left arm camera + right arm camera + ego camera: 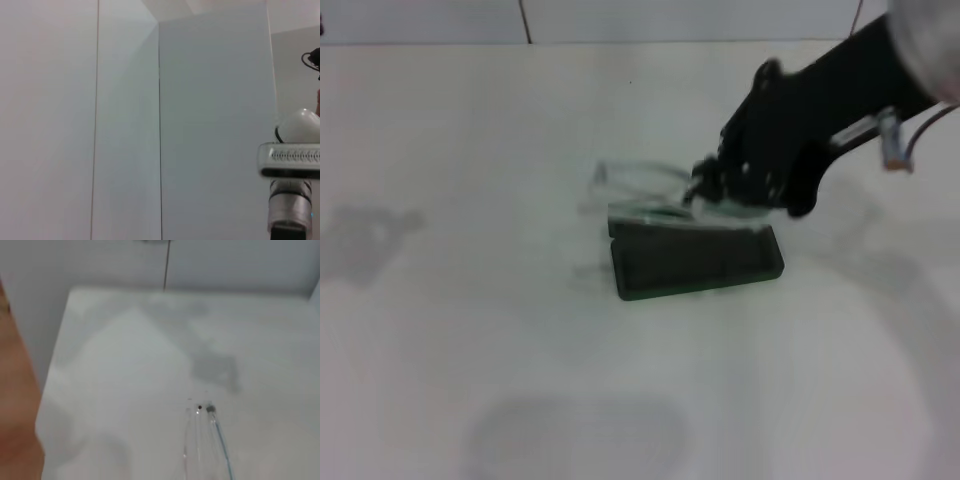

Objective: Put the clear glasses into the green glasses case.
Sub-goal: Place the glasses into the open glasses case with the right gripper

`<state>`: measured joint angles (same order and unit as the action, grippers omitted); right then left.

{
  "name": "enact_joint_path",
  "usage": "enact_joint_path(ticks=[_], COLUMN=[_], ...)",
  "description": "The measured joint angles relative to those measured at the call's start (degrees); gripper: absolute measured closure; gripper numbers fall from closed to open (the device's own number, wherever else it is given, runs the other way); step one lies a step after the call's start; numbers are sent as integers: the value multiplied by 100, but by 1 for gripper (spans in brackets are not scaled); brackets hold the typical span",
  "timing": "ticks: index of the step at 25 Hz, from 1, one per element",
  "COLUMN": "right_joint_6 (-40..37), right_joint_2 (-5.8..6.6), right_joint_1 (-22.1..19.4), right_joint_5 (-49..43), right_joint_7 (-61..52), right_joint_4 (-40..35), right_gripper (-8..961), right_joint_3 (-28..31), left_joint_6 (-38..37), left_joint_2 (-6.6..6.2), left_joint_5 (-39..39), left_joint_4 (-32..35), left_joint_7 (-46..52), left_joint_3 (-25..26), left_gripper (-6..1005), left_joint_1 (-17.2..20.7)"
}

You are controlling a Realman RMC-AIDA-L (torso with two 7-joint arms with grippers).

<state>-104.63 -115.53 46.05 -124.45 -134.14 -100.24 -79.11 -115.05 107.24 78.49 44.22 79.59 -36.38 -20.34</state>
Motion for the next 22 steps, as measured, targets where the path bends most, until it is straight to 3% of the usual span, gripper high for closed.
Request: enact_joint_path(ticks=[3,10,16,22], right_joint_6=[-81,229,493,979], right_joint_2=[-23,-68,-65,-66], right_joint_1=[288,504,884,931], right_joint_5=[-384,-1282,-1600,-1820], right_joint_7=[-152,-261,-264,-265], right_joint_4=[272,795,1430,1800], right_gripper=[867,866,866,865], right_joint_3=[-395,-1342,-1537,-2012], left_joint_6=[0,0,0,7], left_joint_2=[4,34,-3,-4], left_joint_5=[0,18,8,7], left_joint_4=[-1,-1,-9,-51], left_joint_7=[3,7,117,83], left_joint_3=[-1,-1,-1,-1], left_gripper=[950,950,949,949], left_joint_1=[-5,-5,-111,-154])
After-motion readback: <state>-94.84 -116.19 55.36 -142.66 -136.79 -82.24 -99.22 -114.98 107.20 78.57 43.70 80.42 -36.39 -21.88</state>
